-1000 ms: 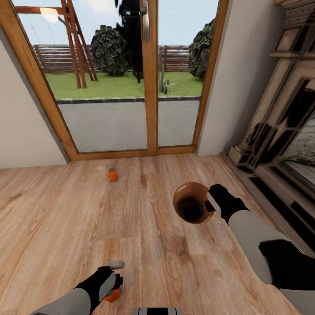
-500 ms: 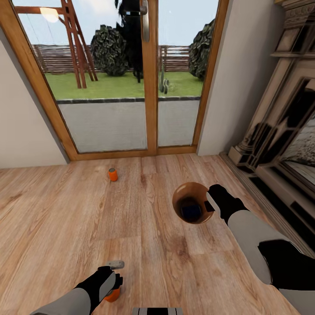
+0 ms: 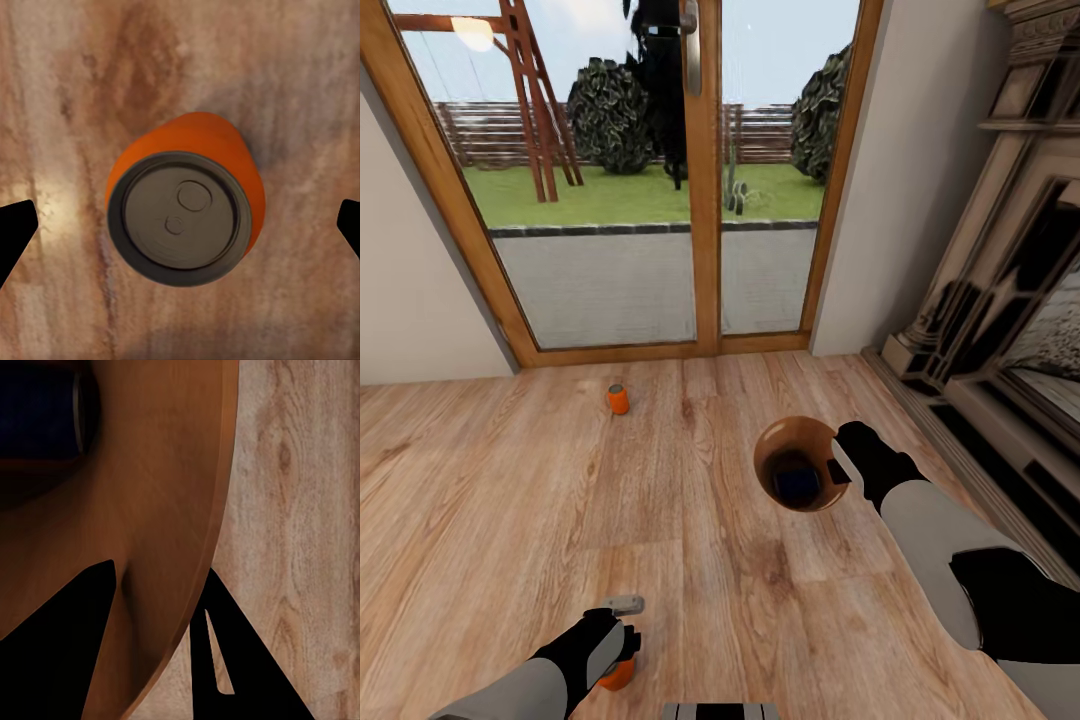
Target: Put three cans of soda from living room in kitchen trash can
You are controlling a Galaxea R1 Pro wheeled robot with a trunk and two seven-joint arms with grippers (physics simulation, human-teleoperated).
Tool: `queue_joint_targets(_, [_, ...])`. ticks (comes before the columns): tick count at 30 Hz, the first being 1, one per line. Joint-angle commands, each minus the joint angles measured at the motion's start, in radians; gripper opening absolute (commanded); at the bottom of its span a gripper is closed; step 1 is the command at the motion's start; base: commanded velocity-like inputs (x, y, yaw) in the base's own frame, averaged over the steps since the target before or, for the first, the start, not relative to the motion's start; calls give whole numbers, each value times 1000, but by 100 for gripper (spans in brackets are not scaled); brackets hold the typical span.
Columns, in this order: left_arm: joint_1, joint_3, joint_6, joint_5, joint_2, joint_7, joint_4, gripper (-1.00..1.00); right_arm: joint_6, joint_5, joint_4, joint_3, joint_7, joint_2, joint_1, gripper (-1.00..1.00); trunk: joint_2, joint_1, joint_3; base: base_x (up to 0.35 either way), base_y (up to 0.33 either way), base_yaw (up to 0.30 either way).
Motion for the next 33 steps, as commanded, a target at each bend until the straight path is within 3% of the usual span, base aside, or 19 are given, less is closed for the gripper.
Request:
queue_joint_targets(1, [0,0,0,0,0,0,0,100,0,2,-1,0,0,0,-1,-100,0,0,0,0,0,0])
queue_joint_targets(10, [0,0,0,0,0,-1,1,100,0,3,-3,8,1,1,-1,-100,0,0,0,0,0,0])
queue_joint_targets(18, [0,0,0,0,-1,0,1,100,18,4,-12,16,-14,25,-16,-100,0,0,0,0,0,0])
queue_joint_targets(27, [0,0,0,0,0,-1,1,100,85,5,-17,17,-49,38,-50,-100,-2,4,-35,0,0,0])
queue_joint_targets(33, [0,0,0,0,0,-1,1,100,95,5,-18,17,-53,44,-61,-100,-2,4,-35,0,0,0])
